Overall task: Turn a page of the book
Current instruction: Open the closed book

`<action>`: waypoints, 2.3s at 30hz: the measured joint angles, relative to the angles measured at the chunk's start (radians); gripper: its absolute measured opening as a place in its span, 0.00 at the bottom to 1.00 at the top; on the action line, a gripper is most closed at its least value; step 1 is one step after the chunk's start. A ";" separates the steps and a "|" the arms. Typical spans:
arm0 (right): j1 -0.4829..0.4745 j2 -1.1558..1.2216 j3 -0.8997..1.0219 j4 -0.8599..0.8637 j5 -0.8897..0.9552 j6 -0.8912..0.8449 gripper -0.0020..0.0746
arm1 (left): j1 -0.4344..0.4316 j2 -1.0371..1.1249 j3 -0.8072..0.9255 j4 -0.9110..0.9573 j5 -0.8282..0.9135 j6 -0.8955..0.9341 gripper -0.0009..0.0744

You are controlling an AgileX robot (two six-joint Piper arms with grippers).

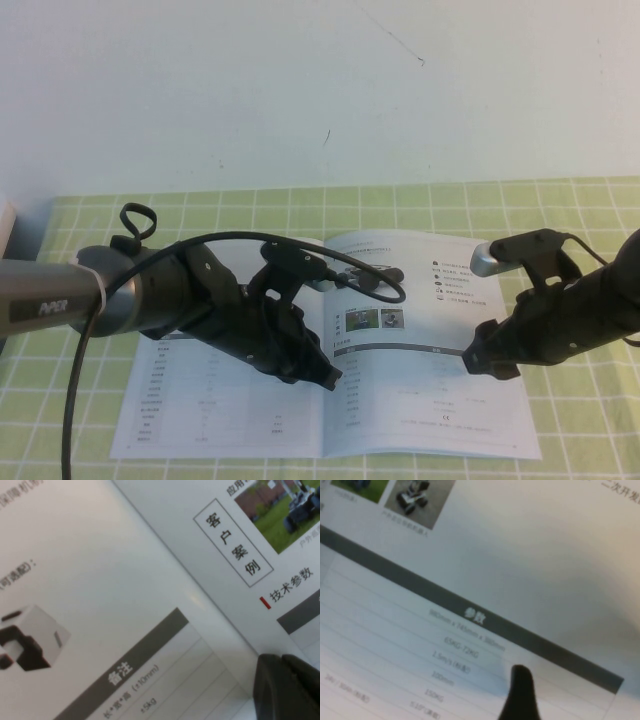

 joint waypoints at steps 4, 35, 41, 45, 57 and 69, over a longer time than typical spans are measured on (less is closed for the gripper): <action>0.000 0.000 0.000 -0.002 0.000 -0.002 0.71 | 0.000 0.000 0.000 0.000 0.002 0.000 0.01; 0.000 0.024 -0.004 0.025 -0.016 0.116 0.72 | 0.001 0.002 0.000 0.000 0.004 0.000 0.01; -0.002 0.026 -0.004 0.112 -0.022 0.120 0.72 | 0.002 0.002 0.000 0.000 0.004 0.000 0.01; -0.004 0.027 -0.004 0.137 -0.024 0.120 0.72 | 0.002 0.002 0.000 0.000 0.004 0.000 0.01; -0.006 0.025 -0.002 0.165 -0.024 0.124 0.68 | 0.002 0.002 -0.001 0.000 0.006 0.000 0.01; -0.006 0.025 -0.002 0.239 -0.020 0.124 0.67 | 0.002 0.002 -0.001 0.000 0.008 0.002 0.01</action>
